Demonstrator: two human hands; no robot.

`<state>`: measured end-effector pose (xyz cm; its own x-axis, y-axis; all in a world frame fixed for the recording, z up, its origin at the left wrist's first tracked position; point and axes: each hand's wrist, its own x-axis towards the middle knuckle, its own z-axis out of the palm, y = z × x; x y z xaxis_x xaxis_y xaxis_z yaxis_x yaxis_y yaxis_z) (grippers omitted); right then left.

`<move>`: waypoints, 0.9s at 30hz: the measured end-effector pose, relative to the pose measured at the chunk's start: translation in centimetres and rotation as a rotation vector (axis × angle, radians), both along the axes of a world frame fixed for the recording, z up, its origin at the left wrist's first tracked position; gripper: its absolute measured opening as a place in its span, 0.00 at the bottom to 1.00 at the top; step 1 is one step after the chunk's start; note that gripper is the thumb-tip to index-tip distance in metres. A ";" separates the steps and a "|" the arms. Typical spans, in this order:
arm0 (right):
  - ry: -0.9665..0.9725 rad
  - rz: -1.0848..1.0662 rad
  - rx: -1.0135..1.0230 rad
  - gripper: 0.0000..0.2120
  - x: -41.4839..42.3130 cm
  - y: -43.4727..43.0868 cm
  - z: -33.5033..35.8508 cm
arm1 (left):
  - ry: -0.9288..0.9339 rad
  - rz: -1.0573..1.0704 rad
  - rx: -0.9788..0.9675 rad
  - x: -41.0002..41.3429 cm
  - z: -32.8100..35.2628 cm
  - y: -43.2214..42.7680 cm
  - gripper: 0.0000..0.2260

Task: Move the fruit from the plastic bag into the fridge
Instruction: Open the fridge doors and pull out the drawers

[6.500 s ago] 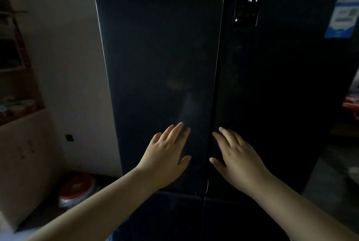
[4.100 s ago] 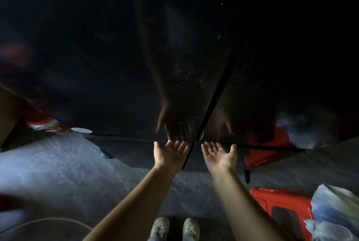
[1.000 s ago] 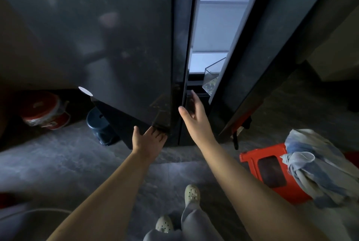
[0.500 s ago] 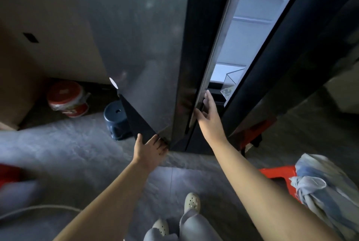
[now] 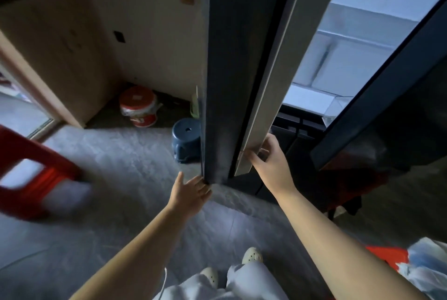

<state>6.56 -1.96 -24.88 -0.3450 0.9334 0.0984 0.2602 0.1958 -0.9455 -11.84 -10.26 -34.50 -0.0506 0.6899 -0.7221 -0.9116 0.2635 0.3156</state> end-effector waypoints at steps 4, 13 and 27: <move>-0.035 0.082 0.098 0.15 -2.0 -1.4 -0.2 | -0.145 0.157 -0.014 -0.9 0.4 -1.9 0.34; -0.410 0.367 0.622 0.17 -4.7 -0.7 -0.2 | -0.101 0.220 0.134 -3.9 -0.1 -5.2 0.29; -0.697 0.548 0.764 0.33 -10.8 3.8 -2.8 | 1.360 -0.184 0.035 -1.9 7.5 -5.4 0.28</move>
